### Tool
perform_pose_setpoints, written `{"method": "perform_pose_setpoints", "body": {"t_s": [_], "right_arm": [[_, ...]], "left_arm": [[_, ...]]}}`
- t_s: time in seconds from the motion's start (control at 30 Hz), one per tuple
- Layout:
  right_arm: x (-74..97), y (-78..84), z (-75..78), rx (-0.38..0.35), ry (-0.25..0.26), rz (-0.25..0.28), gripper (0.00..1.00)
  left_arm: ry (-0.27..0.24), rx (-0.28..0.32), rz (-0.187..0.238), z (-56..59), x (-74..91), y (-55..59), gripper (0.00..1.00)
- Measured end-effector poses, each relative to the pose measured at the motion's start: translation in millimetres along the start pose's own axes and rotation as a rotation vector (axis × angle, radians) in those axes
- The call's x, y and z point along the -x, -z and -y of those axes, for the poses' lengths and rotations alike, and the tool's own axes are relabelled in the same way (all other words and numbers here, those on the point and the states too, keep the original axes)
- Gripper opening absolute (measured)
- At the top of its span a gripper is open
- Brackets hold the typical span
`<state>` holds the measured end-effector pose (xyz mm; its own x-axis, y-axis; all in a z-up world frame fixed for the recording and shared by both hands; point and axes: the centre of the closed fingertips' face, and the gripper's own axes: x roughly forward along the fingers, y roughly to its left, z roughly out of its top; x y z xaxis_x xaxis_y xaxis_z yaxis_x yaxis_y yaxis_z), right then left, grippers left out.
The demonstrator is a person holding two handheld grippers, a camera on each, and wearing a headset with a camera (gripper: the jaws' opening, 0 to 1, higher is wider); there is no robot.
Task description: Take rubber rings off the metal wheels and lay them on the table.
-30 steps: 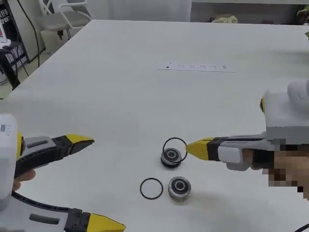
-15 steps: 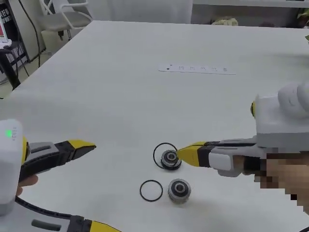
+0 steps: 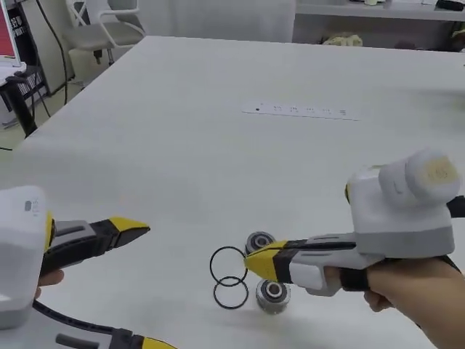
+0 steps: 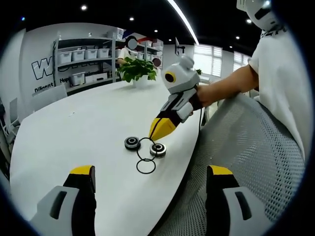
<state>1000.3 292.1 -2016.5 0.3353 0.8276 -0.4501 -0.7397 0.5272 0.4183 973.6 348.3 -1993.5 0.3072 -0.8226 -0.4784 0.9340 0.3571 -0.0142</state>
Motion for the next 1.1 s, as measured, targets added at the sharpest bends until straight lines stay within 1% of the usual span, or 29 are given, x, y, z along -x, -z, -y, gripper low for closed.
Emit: {"method": "perform_pose_setpoints", "body": {"t_s": [0.2,0.23,0.3,0.33,0.4,0.47,0.57,0.67,0.77,0.93,1.1], "right_arm": [[-7.3,9.4,-2.7,0.011,-0.007,-0.034,0.0],[-7.9,12.5,-2.2,0.034,-0.002,-0.049,0.0],[-9.3,13.6,1.0,0.084,0.015,-0.05,0.0],[-10.1,15.0,1.9,0.09,0.024,-0.051,0.0],[-12.4,19.1,2.0,0.084,0.022,-0.058,0.0],[-15.2,26.3,1.2,0.079,0.017,-0.082,0.0],[-18.1,32.2,0.9,0.103,0.02,-0.103,0.0],[-19.3,33.0,1.0,0.113,0.022,-0.108,0.0],[-19.7,33.4,4.7,0.144,0.042,-0.114,0.0],[-19.8,37.4,7.4,0.173,0.047,-0.133,0.0],[-19.8,38.0,8.3,0.194,0.05,-0.142,0.0]], "left_arm": [[-0.001,0.0,-0.002,-0.8,-0.1,1.5,0.91],[-0.001,0.0,-0.001,-0.9,-0.1,1.5,0.91],[-0.001,0.0,-0.001,-0.8,-0.1,1.6,0.91],[-0.001,0.0,-0.001,-0.8,-0.1,1.6,0.91],[-0.002,0.001,-0.003,-1.2,-0.1,2.3,0.9],[-0.005,0.002,-0.006,-1.7,0.0,3.0,0.9],[-0.007,-0.003,-0.011,-1.9,-0.1,3.8,0.9],[-0.005,-0.004,-0.013,-1.3,-0.3,4.1,0.9],[-0.005,-0.005,-0.017,-1.2,-0.4,4.6,0.9],[-0.007,-0.006,-0.018,-1.5,-0.3,4.6,0.9],[-0.011,-0.004,-0.016,-2.2,0.1,4.3,0.89]]}}
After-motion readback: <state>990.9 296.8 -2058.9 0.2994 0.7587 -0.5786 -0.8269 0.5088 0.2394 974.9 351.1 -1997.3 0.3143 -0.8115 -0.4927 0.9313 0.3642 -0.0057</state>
